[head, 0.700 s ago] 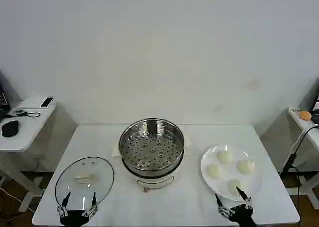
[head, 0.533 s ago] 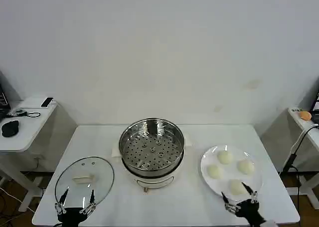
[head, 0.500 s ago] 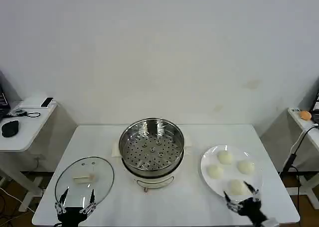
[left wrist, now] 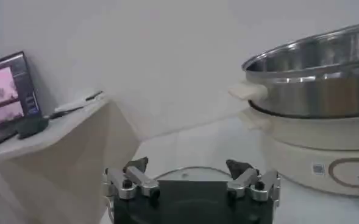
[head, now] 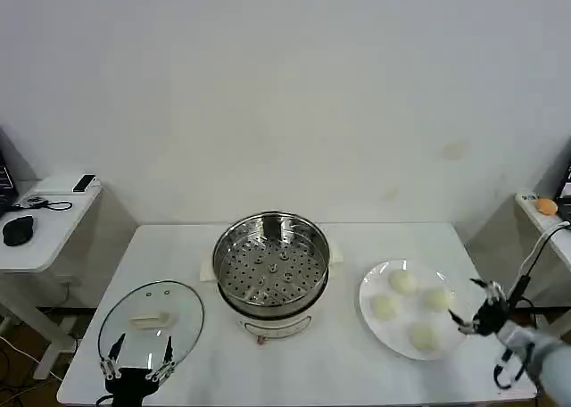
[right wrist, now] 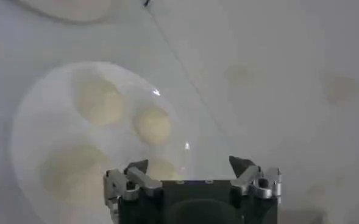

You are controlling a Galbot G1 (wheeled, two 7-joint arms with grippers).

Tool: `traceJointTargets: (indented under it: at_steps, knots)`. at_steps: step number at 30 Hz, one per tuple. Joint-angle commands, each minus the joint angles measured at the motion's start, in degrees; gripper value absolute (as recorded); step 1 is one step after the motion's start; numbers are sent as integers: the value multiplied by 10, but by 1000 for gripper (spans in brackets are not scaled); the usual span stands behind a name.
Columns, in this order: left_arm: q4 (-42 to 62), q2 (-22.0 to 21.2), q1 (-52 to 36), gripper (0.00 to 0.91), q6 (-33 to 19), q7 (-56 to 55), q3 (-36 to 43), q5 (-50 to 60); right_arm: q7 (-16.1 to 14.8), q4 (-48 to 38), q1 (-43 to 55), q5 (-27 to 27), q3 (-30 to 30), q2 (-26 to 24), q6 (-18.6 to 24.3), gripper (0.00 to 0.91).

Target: Take steamed baozi put them in steamer then cover it.

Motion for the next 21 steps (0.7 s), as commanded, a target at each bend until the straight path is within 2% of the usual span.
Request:
traceJointTargets:
  at_steps: [1,2,3,6,9,11,16,21]
  knots:
    - [-5,-7,0,907,3,8,-2,21,-106,-86,199,-25,-138,-104,9,907]
    - [-6,-8,1,907,3,8,-4,23,-118,-91,225,-23,-163,-104,8,907]
    - [-6,-9,1,907,3,8,-5,22,-132,-121,282,-18,-227,-103,13,907]
    - [-7,-13,3,907,2,8,-8,26,-170,-178,402,-3,-356,-90,34,907]
    - [-8,-18,4,907,2,8,-11,29,-193,-224,478,-1,-444,-67,41,907]
    - [-5,-19,2,907,2,9,-12,30,-219,-260,526,-2,-499,-44,52,907]
    - [1,-22,-4,907,3,10,-13,31,-255,-312,595,-8,-586,-5,65,907]
    - [6,-20,-11,907,3,13,-14,32,-252,-348,626,-7,-626,33,62,907]
